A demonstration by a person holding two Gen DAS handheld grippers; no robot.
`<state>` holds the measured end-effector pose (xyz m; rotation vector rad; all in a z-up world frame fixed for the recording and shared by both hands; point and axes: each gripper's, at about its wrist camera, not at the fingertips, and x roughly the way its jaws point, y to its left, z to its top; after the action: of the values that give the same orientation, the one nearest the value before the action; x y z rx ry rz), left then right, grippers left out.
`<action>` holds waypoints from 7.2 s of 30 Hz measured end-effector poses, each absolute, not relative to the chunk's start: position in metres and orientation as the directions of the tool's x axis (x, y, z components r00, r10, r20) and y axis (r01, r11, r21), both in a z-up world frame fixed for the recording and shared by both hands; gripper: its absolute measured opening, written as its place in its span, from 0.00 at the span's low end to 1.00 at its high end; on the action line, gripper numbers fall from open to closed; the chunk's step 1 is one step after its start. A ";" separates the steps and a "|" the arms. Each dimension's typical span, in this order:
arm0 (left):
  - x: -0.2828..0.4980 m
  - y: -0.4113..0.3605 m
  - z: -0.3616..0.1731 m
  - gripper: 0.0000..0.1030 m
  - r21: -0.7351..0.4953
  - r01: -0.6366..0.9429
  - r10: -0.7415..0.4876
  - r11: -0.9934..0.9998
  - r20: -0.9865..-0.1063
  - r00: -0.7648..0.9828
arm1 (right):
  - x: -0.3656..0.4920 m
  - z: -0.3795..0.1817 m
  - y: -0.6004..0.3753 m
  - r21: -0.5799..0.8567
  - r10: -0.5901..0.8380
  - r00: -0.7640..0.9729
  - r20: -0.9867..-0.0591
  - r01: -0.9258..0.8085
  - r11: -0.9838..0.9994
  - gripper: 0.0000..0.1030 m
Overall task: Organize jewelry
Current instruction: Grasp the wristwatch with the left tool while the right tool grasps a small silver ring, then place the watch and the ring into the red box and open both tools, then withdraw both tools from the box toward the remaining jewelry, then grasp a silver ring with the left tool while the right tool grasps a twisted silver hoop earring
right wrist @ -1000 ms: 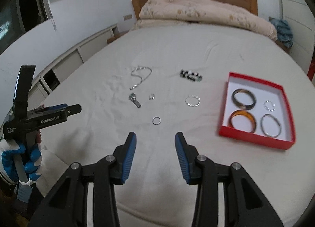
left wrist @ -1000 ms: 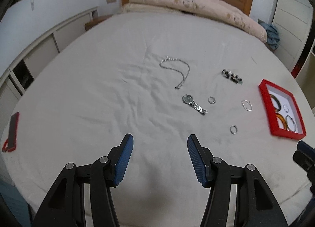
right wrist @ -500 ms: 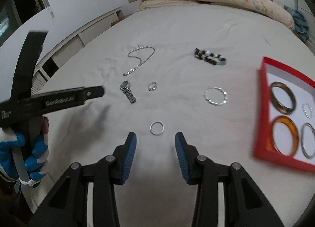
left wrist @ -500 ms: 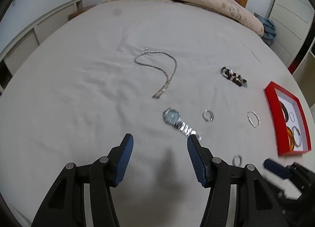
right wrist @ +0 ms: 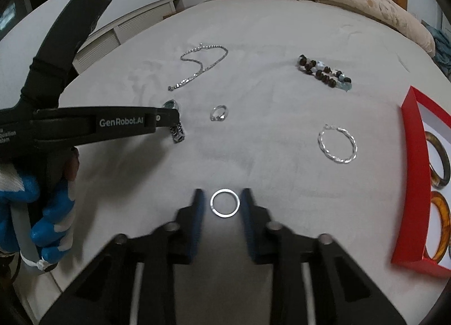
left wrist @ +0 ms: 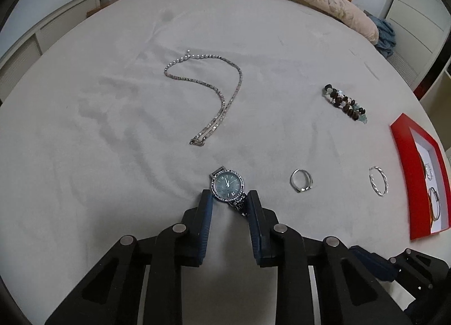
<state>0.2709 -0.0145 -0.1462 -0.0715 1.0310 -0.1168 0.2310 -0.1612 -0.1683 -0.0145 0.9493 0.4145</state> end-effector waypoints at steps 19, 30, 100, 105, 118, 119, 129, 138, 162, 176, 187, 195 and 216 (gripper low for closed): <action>0.213 -0.021 -0.091 0.08 -0.117 0.098 -0.152 0.988 -0.815 0.559 | 0.181 -0.110 -0.189 0.214 0.374 0.581 -0.723 -0.326 0.921 0.18; 0.171 -0.063 -0.054 0.08 -0.120 0.176 -0.202 0.977 -0.783 0.589 | 0.128 -0.077 -0.246 0.203 0.319 0.657 -0.683 -0.249 0.947 0.18; 0.216 -0.233 -0.012 0.53 -0.041 0.389 -0.288 0.920 -0.745 0.602 | 0.187 -0.032 -0.449 0.100 0.037 0.673 -0.739 0.056 0.993 0.25; 0.180 -0.194 0.007 0.53 0.014 0.338 -0.218 0.941 -0.739 0.637 | 0.153 -0.009 -0.422 0.110 0.048 0.701 -0.711 0.043 0.993 0.31; 0.069 -0.090 0.035 0.59 0.037 0.199 -0.117 0.979 -0.696 0.709 | 0.050 0.037 -0.323 0.024 -0.005 0.763 -0.646 0.027 0.999 0.33; 0.059 -0.081 0.037 0.59 0.039 0.184 -0.107 0.982 -0.689 0.717 | 0.043 0.039 -0.314 0.011 -0.009 0.767 -0.641 0.021 1.000 0.33; -0.002 -0.025 0.048 0.59 0.011 0.083 -0.055 0.997 -0.660 0.749 | -0.009 0.054 -0.254 -0.056 0.047 0.804 -0.592 -0.099 0.994 0.33; -0.009 -0.010 0.047 0.64 0.009 0.051 -0.033 0.999 -0.656 0.754 | -0.016 0.061 -0.235 -0.045 0.115 0.819 -0.563 -0.170 0.984 0.33; 0.181 -0.030 -0.087 0.59 -0.079 0.125 -0.138 0.989 -0.794 0.592 | 0.204 -0.099 -0.229 0.211 0.257 0.606 -0.753 -0.147 0.966 0.33; 0.271 -0.061 -0.142 0.50 -0.058 0.197 -0.158 0.979 -0.825 0.543 | 0.305 -0.159 -0.233 0.174 0.188 0.524 -0.831 -0.076 0.982 0.33; 0.277 -0.067 -0.149 0.20 -0.054 0.233 -0.175 0.971 -0.823 0.540 | 0.309 -0.170 -0.233 0.176 0.199 0.528 -0.826 -0.094 0.980 0.37; 0.280 -0.073 -0.151 0.20 -0.049 0.228 -0.169 0.972 -0.821 0.545 | 0.305 -0.170 -0.235 0.184 0.206 0.542 -0.815 -0.095 0.978 0.32; 0.282 -0.072 -0.151 0.19 -0.084 0.217 -0.192 0.973 -0.815 0.547 | 0.318 -0.177 -0.235 0.192 0.233 0.453 -0.861 -0.135 0.972 0.07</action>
<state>0.2824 -0.0721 -0.1512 0.0276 0.9626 -0.2422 0.3176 -0.2351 -0.1765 0.1005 1.0778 0.2275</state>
